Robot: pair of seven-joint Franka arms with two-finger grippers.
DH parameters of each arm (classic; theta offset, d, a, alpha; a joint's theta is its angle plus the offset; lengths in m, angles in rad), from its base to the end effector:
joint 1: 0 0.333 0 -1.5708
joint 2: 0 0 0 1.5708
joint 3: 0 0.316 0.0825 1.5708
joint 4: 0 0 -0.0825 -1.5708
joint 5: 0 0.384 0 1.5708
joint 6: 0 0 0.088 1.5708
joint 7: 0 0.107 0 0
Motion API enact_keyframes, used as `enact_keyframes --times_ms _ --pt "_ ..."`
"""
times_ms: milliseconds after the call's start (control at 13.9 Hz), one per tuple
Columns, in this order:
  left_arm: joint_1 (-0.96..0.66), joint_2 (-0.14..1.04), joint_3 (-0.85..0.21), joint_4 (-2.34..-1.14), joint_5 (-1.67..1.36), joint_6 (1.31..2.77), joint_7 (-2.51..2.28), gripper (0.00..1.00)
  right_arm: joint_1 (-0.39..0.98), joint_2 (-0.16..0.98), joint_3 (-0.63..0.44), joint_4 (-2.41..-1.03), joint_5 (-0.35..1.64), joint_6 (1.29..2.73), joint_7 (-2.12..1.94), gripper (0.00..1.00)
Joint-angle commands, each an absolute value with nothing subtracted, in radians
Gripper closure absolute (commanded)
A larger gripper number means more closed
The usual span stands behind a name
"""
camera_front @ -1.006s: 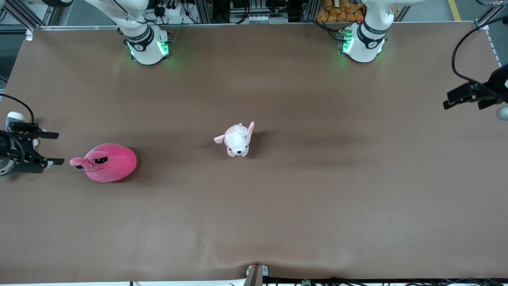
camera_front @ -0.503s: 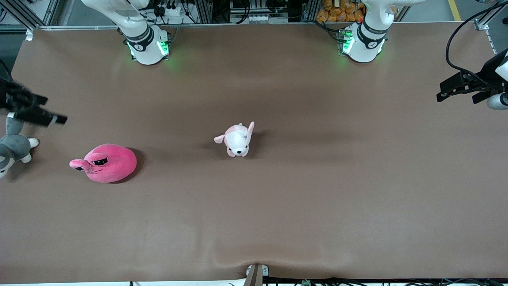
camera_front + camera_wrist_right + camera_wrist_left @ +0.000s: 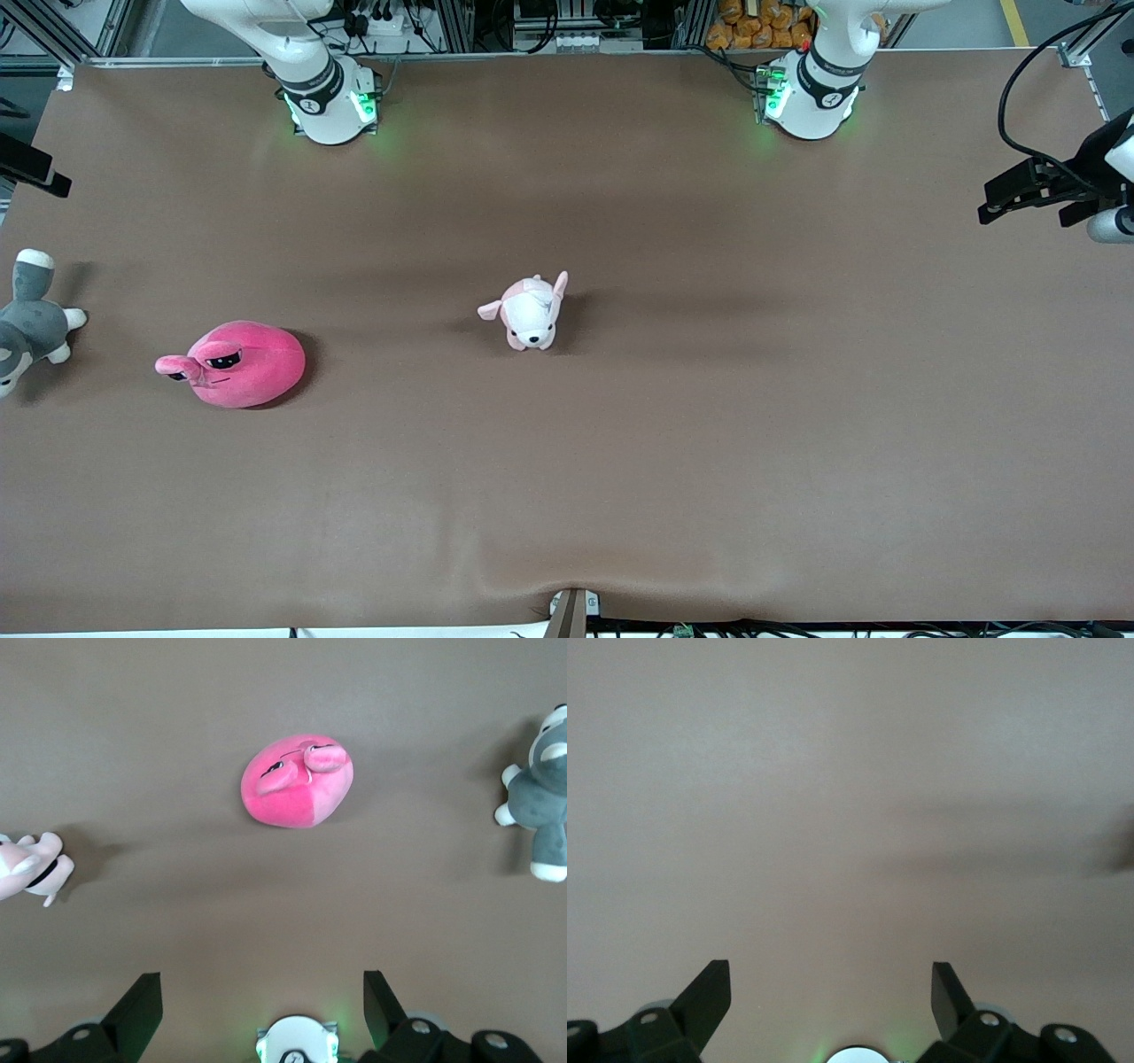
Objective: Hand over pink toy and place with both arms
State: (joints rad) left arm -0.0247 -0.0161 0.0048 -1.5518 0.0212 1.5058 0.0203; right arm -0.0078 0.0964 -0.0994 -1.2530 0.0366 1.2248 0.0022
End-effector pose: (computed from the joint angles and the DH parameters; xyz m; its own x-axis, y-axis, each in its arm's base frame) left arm 0.5430 -0.0084 0.6367 0.9988 -0.0388 -0.0303 -0.0394 -0.9990 -0.0205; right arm 0.5407 -0.0497 0.6876 0.9876 -0.0967 -0.1238 -0.1007 -0.9946 -0.0259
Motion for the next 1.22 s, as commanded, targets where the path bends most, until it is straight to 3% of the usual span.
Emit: enact_keyframes --times_ms 0,647,934,1150 --pt "-0.026 -0.034 -0.006 -1.548 0.048 1.461 0.014 0.00 -0.002 -0.038 -0.086 -1.459 0.008 1.314 -0.040 0.00" --pt "-0.028 -0.032 -0.017 -1.532 0.046 1.459 0.014 0.00 -0.017 -0.120 -0.086 -1.575 -0.005 1.407 -0.209 0.00" --pt "-0.028 -0.034 -0.020 -1.522 0.032 1.457 0.018 0.00 -0.025 -0.065 -0.086 -1.427 -0.038 1.338 -0.201 0.00" --pt "-0.028 -0.034 -0.021 -1.520 0.032 1.456 0.021 0.00 -0.015 -0.064 -0.084 -1.422 -0.063 1.330 -0.207 0.00"
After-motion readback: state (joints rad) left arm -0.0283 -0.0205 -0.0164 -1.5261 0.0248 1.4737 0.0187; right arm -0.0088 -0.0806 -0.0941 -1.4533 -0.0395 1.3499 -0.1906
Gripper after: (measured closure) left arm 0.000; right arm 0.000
